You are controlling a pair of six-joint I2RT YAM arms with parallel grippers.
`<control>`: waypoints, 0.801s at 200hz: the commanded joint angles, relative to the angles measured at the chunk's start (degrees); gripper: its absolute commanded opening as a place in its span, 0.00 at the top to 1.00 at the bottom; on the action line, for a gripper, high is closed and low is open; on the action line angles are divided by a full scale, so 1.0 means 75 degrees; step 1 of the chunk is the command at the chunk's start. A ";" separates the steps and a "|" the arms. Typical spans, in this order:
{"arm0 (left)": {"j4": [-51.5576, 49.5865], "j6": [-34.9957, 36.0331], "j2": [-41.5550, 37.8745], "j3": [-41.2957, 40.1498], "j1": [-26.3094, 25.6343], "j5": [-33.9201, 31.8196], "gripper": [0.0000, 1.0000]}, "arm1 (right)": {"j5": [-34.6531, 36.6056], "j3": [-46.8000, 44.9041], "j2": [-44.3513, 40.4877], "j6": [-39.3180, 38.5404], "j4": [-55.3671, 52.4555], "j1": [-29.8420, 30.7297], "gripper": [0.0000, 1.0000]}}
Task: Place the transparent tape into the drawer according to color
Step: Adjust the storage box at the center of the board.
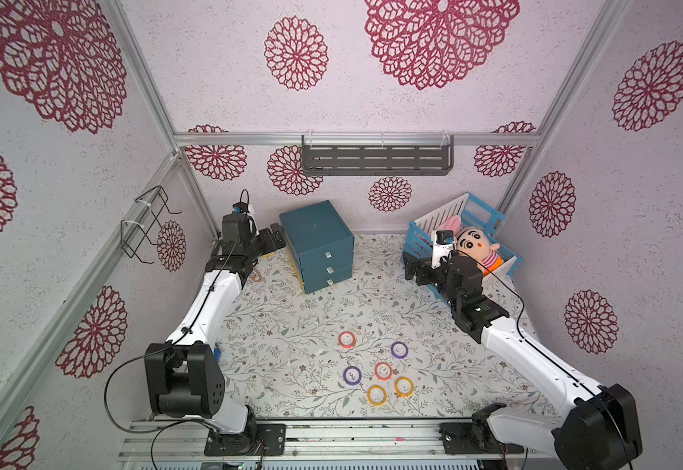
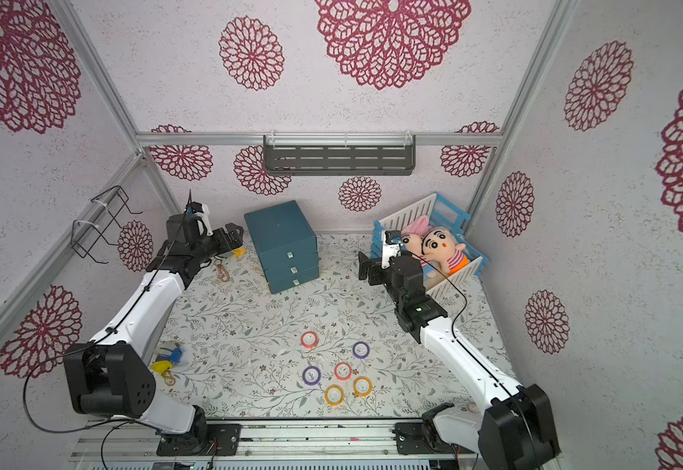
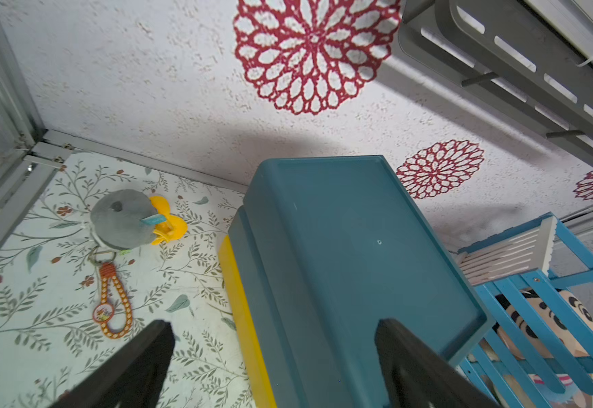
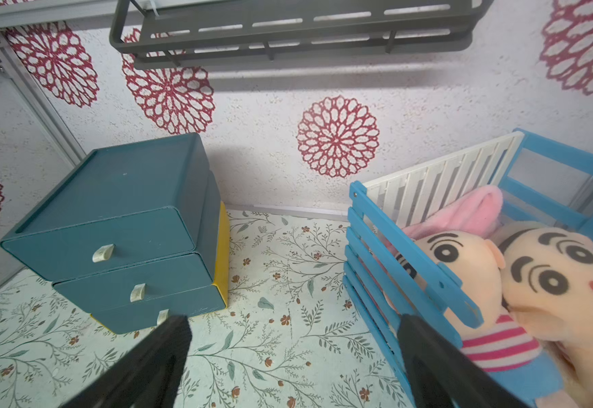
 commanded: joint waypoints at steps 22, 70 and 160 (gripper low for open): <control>-0.0930 0.0104 0.0882 0.1213 -0.0387 0.0045 0.03 | -0.0232 0.0449 0.0221 0.0139 -0.0509 0.0070 0.01; -0.1600 0.0285 0.1580 0.1994 -0.0629 -0.0429 0.01 | -0.0208 0.0508 0.0245 0.0115 -0.0575 0.0078 0.01; -0.1763 0.0284 0.2130 0.2219 -0.0878 -0.0161 0.19 | -0.0073 0.0508 0.0198 0.0066 -0.0649 0.0074 0.01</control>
